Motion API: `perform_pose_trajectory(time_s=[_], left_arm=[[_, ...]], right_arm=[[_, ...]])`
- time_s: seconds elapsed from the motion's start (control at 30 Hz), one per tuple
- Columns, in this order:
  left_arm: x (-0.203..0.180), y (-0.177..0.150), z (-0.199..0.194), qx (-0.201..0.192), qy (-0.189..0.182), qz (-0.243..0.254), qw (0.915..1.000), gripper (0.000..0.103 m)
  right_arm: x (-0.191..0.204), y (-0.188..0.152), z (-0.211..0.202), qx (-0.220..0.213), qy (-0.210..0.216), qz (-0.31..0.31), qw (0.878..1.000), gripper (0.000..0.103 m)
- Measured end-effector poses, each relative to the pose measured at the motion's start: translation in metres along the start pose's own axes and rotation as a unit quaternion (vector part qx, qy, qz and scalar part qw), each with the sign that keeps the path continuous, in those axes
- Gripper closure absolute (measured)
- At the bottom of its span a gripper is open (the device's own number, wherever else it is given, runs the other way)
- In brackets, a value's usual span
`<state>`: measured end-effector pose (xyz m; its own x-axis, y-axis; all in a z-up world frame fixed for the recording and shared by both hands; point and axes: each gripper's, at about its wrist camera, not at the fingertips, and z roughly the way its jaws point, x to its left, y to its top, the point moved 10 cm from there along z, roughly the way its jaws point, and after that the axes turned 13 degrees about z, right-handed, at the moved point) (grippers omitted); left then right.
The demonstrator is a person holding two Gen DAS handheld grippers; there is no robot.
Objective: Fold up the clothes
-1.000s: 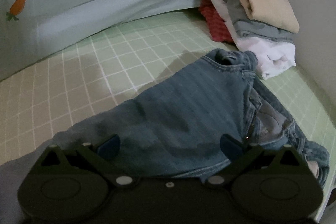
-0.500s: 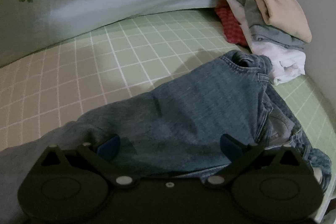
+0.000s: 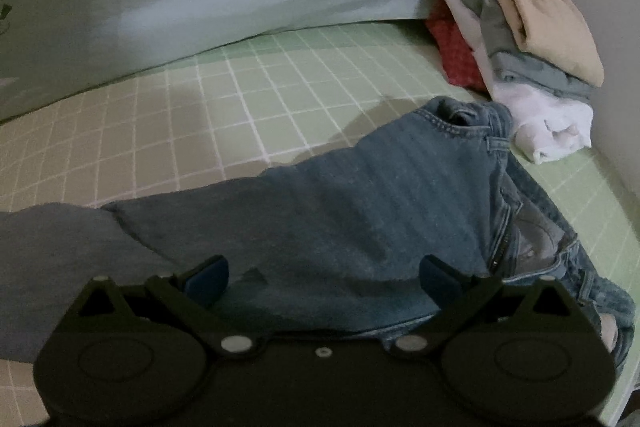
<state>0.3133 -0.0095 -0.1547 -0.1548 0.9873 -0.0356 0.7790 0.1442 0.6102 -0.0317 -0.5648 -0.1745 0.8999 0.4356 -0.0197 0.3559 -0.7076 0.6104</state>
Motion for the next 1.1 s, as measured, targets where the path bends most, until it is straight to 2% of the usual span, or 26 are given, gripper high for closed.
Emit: perform_pose_trajectory(time_s=[0.07,0.17,0.3,0.33,0.37,0.4,0.43,0.5,0.63,0.73,0.8,0.9,0.93,0.97,1.03,1.1], left_arm=[[0.006,-0.023,0.005,0.026,-0.002,-0.025,0.9993,0.027],[0.002,-0.047,0.02,0.058,-0.023,-0.036,0.9974,0.027],[-0.007,-0.045,0.027,0.048,-0.012,-0.019,0.9986,0.028],[-0.008,-0.041,0.029,0.047,-0.007,-0.013,0.9988,0.038],[-0.009,-0.039,0.03,0.049,-0.007,-0.009,0.9988,0.073],[-0.009,-0.037,0.031,0.05,-0.008,-0.005,0.9987,0.098],[-0.01,-0.035,0.032,0.052,-0.01,-0.002,0.9986,0.099],[-0.004,-0.032,0.022,0.04,-0.013,-0.002,0.9991,0.099],[0.016,-0.037,-0.004,0.026,0.004,0.008,0.9996,0.099],[0.041,-0.064,-0.015,0.052,0.029,-0.02,0.998,0.099],[0.051,-0.081,-0.02,0.072,0.032,-0.039,0.9961,0.097],[0.049,-0.088,-0.036,0.068,0.034,-0.034,0.9965,0.084],[0.045,-0.087,-0.044,0.063,0.035,-0.025,0.9971,0.07],[0.039,-0.087,-0.051,0.056,0.039,-0.013,0.9976,0.051],[0.025,-0.087,-0.066,0.039,0.041,0.009,0.9983,0.033],[0.006,-0.088,-0.081,0.02,0.03,0.029,0.9989,0.03]], right_arm=[[0.001,-0.003,0.002,0.006,-0.002,-0.004,1.0,0.0],[0.005,-0.005,0.005,0.012,-0.003,-0.013,1.0,0.0],[0.014,-0.004,0.004,0.013,0.008,-0.031,0.999,0.0],[0.015,-0.003,0.003,0.011,0.009,-0.034,0.999,0.0],[0.015,-0.003,0.002,0.008,0.009,-0.037,0.999,0.0],[0.016,-0.002,0.0,0.006,0.008,-0.04,0.999,0.0],[0.016,-0.002,0.0,0.004,0.008,-0.043,0.999,0.0],[0.015,-0.003,-0.003,0.003,0.009,-0.043,0.999,0.0],[0.008,-0.004,-0.011,-0.003,0.017,-0.032,0.999,0.0],[-0.004,-0.006,-0.02,-0.009,0.027,-0.019,0.999,0.0],[-0.012,-0.008,-0.026,-0.013,0.035,-0.011,0.999,0.0],[-0.028,-0.008,-0.032,-0.017,0.047,-0.002,0.999,0.0],[-0.034,-0.005,-0.033,-0.019,0.051,-0.001,0.999,0.0],[-0.039,-0.001,-0.033,-0.022,0.055,0.0,0.998,0.0],[-0.05,0.008,-0.033,-0.028,0.062,0.003,0.998,0.0],[-0.06,0.022,-0.031,-0.036,0.066,0.008,0.997,0.0]])
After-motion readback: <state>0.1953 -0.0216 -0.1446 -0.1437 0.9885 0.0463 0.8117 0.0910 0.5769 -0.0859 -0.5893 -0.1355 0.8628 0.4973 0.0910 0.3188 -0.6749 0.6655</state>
